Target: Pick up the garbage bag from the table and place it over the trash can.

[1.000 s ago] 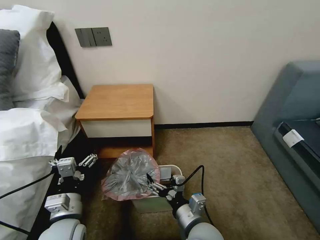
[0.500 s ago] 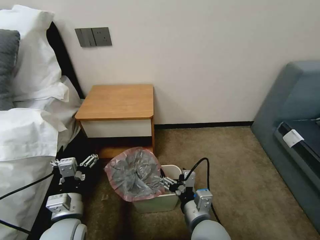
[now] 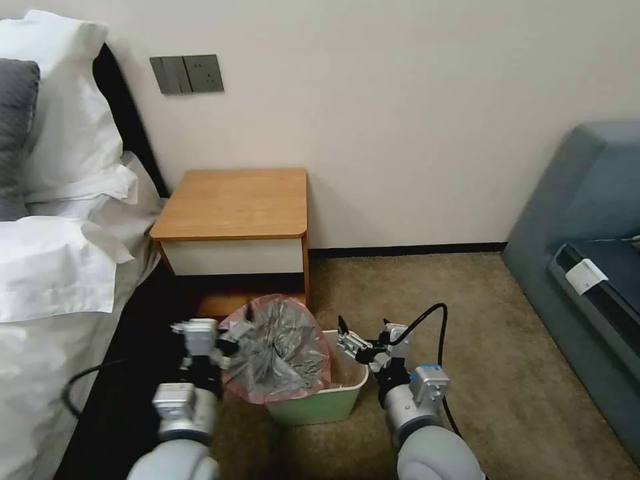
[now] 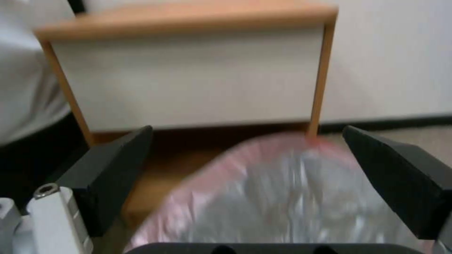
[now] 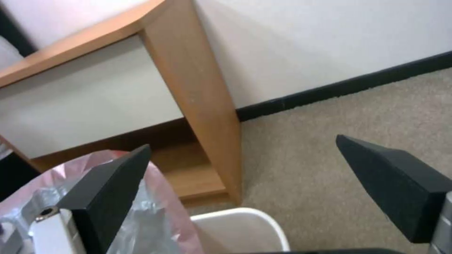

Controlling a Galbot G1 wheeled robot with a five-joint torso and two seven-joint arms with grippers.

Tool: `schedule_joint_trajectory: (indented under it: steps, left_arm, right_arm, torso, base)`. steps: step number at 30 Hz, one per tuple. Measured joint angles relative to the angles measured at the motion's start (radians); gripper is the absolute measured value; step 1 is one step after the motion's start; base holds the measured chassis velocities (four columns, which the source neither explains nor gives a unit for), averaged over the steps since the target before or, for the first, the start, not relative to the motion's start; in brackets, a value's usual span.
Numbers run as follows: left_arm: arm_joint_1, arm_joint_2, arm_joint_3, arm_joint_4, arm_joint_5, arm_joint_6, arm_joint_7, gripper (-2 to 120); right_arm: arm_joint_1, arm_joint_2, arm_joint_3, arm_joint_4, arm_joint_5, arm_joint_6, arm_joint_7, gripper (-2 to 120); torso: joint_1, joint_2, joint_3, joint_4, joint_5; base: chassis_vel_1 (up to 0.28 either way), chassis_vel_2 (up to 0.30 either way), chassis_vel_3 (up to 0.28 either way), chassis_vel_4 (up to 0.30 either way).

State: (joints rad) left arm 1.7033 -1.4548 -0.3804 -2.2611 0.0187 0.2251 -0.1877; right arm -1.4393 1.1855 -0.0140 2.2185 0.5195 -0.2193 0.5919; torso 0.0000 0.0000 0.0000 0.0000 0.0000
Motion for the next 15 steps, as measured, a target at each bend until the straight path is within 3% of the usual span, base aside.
schedule_joint_trajectory:
  steps: [6, 15]
  left_arm:
    - [-0.030, 0.004, 0.033, 0.076, 0.004, 0.043, -0.040, 100]
    - [-0.056, -0.009, 0.068, 0.130, -0.052, 0.124, -0.126, 99]
  right_arm:
    - [-0.026, 0.005, 0.033, 0.000, 0.000, 0.019, -0.020, 100]
    - [-0.043, 0.011, 0.053, -0.009, -0.014, 0.041, -0.023, 100]
  torso:
    - [0.000, 0.000, 0.000, 0.0000, 0.0000]
    - [0.000, 0.000, 0.000, 0.0000, 0.0000]
  base:
    - [0.000, 0.000, 0.000, 0.000]
    - [0.000, 0.000, 0.000, 0.000]
